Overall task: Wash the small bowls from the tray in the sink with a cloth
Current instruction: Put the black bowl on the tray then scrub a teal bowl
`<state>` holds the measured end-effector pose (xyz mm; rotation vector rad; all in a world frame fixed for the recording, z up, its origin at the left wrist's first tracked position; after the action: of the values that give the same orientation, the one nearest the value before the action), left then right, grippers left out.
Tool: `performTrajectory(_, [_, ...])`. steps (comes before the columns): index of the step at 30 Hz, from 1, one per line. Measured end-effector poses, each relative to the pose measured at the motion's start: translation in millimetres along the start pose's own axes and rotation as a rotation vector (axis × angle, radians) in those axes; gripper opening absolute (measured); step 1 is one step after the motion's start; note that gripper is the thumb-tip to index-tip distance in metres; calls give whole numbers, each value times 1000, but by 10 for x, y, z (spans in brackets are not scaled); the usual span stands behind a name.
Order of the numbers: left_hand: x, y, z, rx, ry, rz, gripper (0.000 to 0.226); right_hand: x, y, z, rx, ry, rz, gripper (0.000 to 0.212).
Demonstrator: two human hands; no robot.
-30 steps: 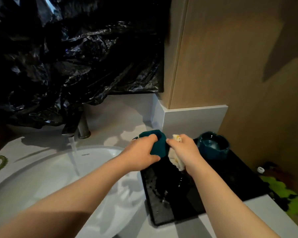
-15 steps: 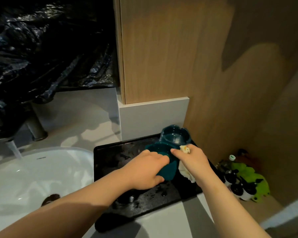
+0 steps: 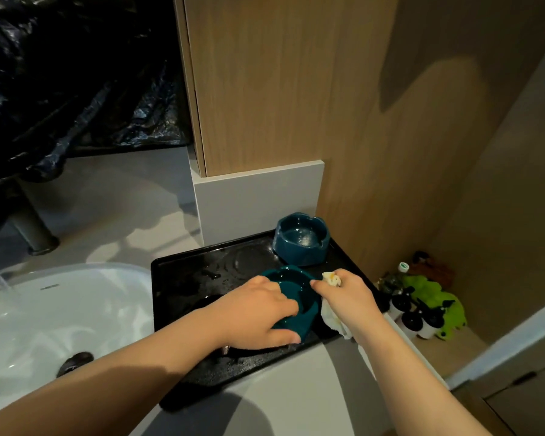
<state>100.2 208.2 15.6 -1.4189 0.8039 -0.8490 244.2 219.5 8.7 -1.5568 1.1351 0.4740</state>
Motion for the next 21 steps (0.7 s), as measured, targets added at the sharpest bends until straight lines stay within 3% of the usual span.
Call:
performTrajectory(2, [-103, -142, 27, 61, -57, -90, 52, -62, -41, 33, -3, -25, 13, 27])
performTrajectory(4, [-318, -302, 75, 193, -193, -230, 48, -145, -103, 101, 2, -53, 11, 21])
performTrajectory(7, [-790, -387, 178, 316, -575, -361, 25, -233, -178, 285, 21, -44, 9, 16])
performTrajectory(10, [-1167, -258, 265, 329, -878, -552, 16, -278, -232, 507, 83, -8, 1, 17])
performTrajectory(17, [-1241, 194, 606, 269, -1061, -1176, 21, -294, -154, 901, 88, 71, 58, 22])
performTrajectory(21, [-1255, 255, 711, 256, -1121, -1245, 21, -260, -121, 998, 112, 126, 111, 15])
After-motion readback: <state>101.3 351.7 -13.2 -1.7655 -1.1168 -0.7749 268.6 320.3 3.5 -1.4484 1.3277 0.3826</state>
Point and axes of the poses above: each hand's wrist, its own z-axis towards the middle knuckle, its own y-axis out of the palm, x = y × z, the point moved 6 cm from there along z, towards the middle knuckle, and after that the axes turned 8 degrees about y, right-handed, at the moved point
